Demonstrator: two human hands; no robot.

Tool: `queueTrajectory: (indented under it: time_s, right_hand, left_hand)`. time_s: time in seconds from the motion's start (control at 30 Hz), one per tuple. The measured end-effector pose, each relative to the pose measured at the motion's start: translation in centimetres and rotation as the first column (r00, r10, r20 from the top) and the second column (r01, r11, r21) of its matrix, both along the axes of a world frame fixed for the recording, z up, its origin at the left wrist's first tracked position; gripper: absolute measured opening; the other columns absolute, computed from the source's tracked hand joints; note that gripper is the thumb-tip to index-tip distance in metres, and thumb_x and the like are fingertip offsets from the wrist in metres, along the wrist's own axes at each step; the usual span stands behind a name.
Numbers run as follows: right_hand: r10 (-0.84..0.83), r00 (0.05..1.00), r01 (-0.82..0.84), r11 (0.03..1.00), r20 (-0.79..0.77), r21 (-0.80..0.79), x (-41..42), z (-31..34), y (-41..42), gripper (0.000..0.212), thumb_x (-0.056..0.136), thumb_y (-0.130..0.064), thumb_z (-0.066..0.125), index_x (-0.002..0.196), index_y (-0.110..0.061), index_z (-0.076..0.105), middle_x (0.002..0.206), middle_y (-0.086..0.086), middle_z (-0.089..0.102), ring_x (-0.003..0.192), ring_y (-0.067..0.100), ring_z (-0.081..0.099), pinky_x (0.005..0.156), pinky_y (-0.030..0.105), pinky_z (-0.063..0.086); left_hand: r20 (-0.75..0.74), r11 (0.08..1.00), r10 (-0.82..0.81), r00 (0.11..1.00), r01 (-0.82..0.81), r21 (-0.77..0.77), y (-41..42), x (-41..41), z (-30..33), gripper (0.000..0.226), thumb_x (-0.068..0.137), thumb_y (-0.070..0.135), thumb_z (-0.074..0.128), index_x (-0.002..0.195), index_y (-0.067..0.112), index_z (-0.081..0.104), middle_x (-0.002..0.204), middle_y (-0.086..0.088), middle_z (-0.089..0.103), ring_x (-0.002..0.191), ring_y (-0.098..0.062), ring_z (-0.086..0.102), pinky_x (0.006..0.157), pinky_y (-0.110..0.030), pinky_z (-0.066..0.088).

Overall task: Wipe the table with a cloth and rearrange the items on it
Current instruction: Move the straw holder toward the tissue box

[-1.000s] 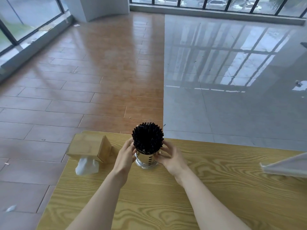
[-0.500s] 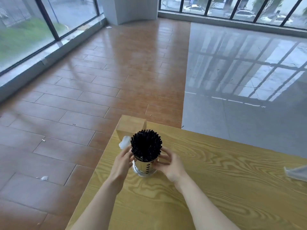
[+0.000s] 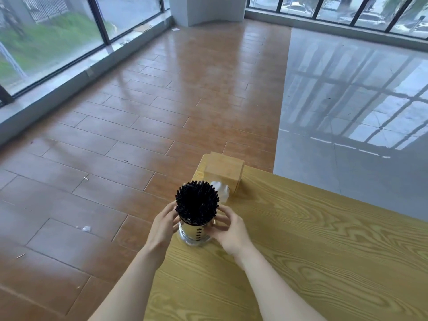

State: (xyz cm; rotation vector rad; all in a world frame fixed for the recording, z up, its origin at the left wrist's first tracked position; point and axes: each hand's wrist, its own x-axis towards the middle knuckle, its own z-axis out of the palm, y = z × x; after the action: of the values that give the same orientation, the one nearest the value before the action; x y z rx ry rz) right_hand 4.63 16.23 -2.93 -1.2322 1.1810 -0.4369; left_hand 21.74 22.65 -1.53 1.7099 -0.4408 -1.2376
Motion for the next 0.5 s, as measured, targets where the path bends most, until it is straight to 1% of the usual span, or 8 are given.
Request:
queueTrajectory:
  time_s: [0.07,0.13,0.23,0.3,0.37,0.43,0.5]
  right_hand:
    - [-0.016,1.000,0.016,1.000,-0.027,-0.013,0.6,-0.4,0.3,0.067,0.079,-0.012,0.086,0.129,-0.044,0.055,0.122,-0.010,0.066,0.100,0.005,0.071,0.085,0.031,0.061]
    - [-0.038,0.998,0.037,0.999,-0.048,-0.024,0.9,-0.8,0.4,0.066,0.079,-0.016,0.086,0.126,-0.049,0.054,0.120,-0.013,0.066,0.104,0.007,0.072,0.094,0.039,0.060]
    - [-0.016,0.997,0.014,0.999,-0.070,-0.036,1.0,-0.9,0.3,0.068,0.078,-0.022,0.087,0.129,-0.050,0.052,0.112,-0.022,0.064,0.107,0.006,0.070,0.098,0.042,0.058]
    - [-0.002,0.996,-0.001,0.999,-0.087,-0.042,1.1,-0.9,0.3,0.076,0.078,-0.026,0.088,0.140,-0.045,0.049,0.118,-0.022,0.063,0.109,0.005,0.068,0.101,0.043,0.056]
    - [-0.005,0.995,0.001,0.999,-0.099,-0.035,0.8,-0.6,0.5,0.083,0.078,-0.028,0.087,0.148,-0.038,0.043,0.129,-0.017,0.060,0.113,0.008,0.066,0.104,0.041,0.054]
    - [-0.017,0.990,0.012,0.999,-0.139,-0.038,0.1,-0.2,0.7,0.085,0.080,-0.035,0.085,0.151,-0.038,0.039,0.137,-0.011,0.055,0.118,0.012,0.064,0.104,0.041,0.054]
    - [-0.031,0.979,0.019,0.998,-0.202,-0.062,-0.9,0.0,0.9,0.083,0.083,-0.042,0.081,0.153,-0.038,0.037,0.147,-0.003,0.052,0.124,0.017,0.059,0.106,0.042,0.052]
  left_hand:
    - [-0.013,1.000,-0.008,1.000,0.008,0.001,0.0,0.7,-0.5,0.035,0.103,0.030,0.050,0.137,0.031,0.060,0.140,0.000,0.063,0.131,-0.024,0.057,0.112,-0.039,0.043]
    - [-0.032,1.000,-0.011,0.999,0.011,-0.005,-0.2,1.0,-0.8,0.033,0.103,0.031,0.050,0.135,0.034,0.059,0.144,-0.002,0.060,0.133,-0.024,0.055,0.113,-0.040,0.042]
    - [-0.032,1.000,-0.004,0.999,0.004,-0.015,-0.2,0.8,-0.7,0.027,0.104,0.034,0.049,0.128,0.041,0.058,0.143,0.002,0.059,0.133,-0.022,0.055,0.113,-0.039,0.042]
    - [-0.022,0.999,-0.020,1.000,0.019,-0.028,0.0,0.8,-0.7,0.026,0.103,0.038,0.048,0.128,0.043,0.057,0.144,0.005,0.058,0.134,-0.020,0.053,0.111,-0.037,0.041]
    - [0.005,0.999,-0.027,1.000,0.028,-0.039,0.3,0.7,-0.8,0.035,0.103,0.045,0.046,0.136,0.041,0.054,0.147,0.008,0.053,0.138,-0.018,0.049,0.112,-0.037,0.038]
    - [0.031,1.000,-0.023,0.999,0.023,-0.018,0.8,0.8,-1.1,0.046,0.103,0.053,0.039,0.146,0.038,0.048,0.152,0.009,0.049,0.141,-0.017,0.046,0.117,-0.041,0.034]
    - [0.094,1.000,-0.011,0.996,0.009,0.030,1.6,0.7,-1.7,0.054,0.100,0.061,0.033,0.147,0.038,0.045,0.154,0.007,0.048,0.141,-0.017,0.046,0.118,-0.044,0.034]
